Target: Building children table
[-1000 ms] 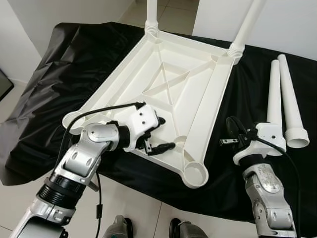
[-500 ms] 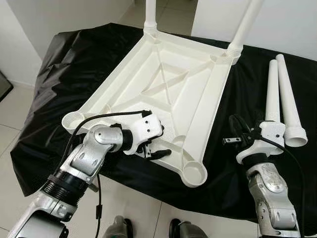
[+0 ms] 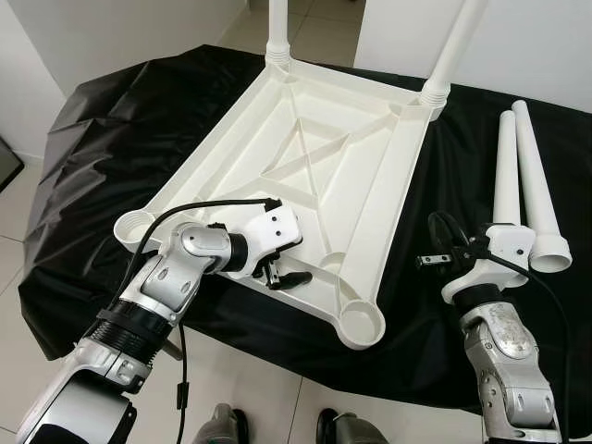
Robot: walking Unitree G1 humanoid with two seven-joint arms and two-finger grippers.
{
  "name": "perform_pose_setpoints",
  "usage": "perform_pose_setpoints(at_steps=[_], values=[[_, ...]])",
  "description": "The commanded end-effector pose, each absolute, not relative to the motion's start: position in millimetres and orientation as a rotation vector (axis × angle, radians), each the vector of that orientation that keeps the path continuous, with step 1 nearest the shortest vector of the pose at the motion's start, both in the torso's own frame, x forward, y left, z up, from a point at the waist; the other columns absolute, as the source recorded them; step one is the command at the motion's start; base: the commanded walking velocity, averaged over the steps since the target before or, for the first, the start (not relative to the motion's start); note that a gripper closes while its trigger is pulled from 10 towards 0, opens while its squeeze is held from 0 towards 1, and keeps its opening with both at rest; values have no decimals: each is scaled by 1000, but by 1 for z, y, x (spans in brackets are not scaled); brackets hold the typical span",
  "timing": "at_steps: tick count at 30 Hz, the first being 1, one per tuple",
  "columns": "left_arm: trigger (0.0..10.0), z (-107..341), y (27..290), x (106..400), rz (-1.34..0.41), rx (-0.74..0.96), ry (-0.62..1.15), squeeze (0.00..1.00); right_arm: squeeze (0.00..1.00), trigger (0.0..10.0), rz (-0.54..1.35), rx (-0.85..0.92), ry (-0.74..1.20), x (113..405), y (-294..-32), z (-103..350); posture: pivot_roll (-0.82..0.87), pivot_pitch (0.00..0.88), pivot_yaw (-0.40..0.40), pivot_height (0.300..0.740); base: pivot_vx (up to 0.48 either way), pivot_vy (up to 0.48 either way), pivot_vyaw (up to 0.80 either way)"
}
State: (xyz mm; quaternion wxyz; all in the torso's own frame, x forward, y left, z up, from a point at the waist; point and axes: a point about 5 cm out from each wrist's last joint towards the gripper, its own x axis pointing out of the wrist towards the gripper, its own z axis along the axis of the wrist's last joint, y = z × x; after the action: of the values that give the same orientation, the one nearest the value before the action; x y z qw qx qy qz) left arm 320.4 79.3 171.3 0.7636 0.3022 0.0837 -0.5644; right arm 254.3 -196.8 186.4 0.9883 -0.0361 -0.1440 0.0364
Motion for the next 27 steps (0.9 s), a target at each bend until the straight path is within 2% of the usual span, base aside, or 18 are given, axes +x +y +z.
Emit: perform_pose_setpoints(at_steps=[1,19,20,21,27], values=[[0,160,80,319,-1211,668,222,0,0,10000,53,-65,-280,252,-201,185,-21,161,23,740,0,0,0],[0,172,59,324,-1239,674,150,0,0,10000,47,-72,-290,255,-202,188,-25,160,28,740,0,0,0],[3020,172,59,324,-1239,675,143,0,0,10000,46,-69,-290,255,-202,187,-25,160,28,740,0,0,0],[10000,172,58,324,-1237,677,139,0,0,10000,44,-68,-290,255,-202,187,-24,160,27,740,0,0,0],[10000,176,56,324,-1238,650,108,0,0,10000,37,-56,-292,256,-200,186,-21,155,25,740,0,0,0]])
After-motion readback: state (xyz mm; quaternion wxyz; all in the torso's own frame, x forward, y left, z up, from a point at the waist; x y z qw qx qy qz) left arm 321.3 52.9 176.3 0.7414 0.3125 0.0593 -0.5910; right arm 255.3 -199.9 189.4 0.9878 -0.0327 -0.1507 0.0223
